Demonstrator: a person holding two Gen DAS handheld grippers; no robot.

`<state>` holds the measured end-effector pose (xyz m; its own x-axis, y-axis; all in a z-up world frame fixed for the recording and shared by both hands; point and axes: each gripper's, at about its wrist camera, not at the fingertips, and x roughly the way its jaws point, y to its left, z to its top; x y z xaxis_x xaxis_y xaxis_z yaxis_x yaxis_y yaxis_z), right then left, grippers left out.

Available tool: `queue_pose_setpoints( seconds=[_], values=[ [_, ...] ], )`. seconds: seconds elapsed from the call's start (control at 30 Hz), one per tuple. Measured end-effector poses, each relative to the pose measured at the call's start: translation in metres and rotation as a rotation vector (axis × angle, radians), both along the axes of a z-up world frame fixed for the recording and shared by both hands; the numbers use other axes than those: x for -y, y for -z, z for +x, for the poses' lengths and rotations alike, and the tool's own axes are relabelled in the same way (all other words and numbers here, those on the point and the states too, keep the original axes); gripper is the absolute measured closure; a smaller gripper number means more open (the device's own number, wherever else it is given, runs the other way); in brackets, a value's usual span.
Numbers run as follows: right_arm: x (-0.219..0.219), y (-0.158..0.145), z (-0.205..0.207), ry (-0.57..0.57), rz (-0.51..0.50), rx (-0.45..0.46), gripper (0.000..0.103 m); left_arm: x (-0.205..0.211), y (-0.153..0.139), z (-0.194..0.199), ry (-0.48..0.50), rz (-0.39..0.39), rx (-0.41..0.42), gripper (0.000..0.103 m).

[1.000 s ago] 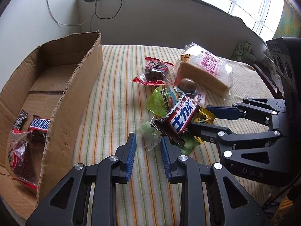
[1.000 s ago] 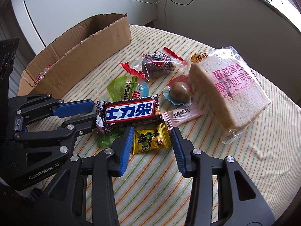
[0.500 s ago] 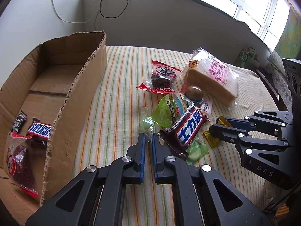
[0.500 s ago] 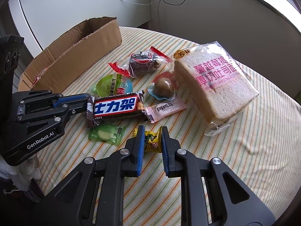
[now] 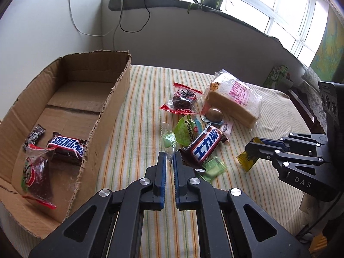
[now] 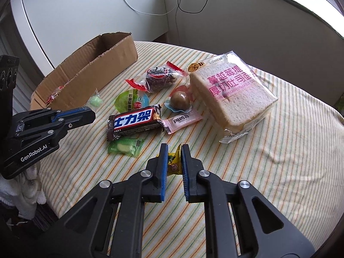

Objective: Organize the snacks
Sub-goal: 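Carry the green candy with the left gripper while the right gripper carries the yellow candy toward the box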

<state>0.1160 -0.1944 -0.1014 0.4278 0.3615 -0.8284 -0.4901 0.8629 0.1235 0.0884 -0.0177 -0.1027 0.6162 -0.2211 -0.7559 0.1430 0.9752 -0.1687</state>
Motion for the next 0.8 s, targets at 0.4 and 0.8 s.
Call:
queue_pose_setpoints(
  seconds=[0.4,0.8],
  values=[
    [0.016,-0.02,-0.007,0.042,0.035,0.022,0.091,-0.008,-0.024,-0.019,-0.01,-0.041,0.042,0.098],
    [-0.018,-0.066,-0.005,0.003,0.09,0.093,0.091,-0.045,-0.052,-0.034,-0.079,-0.06,0.116,0.098]
  ],
)
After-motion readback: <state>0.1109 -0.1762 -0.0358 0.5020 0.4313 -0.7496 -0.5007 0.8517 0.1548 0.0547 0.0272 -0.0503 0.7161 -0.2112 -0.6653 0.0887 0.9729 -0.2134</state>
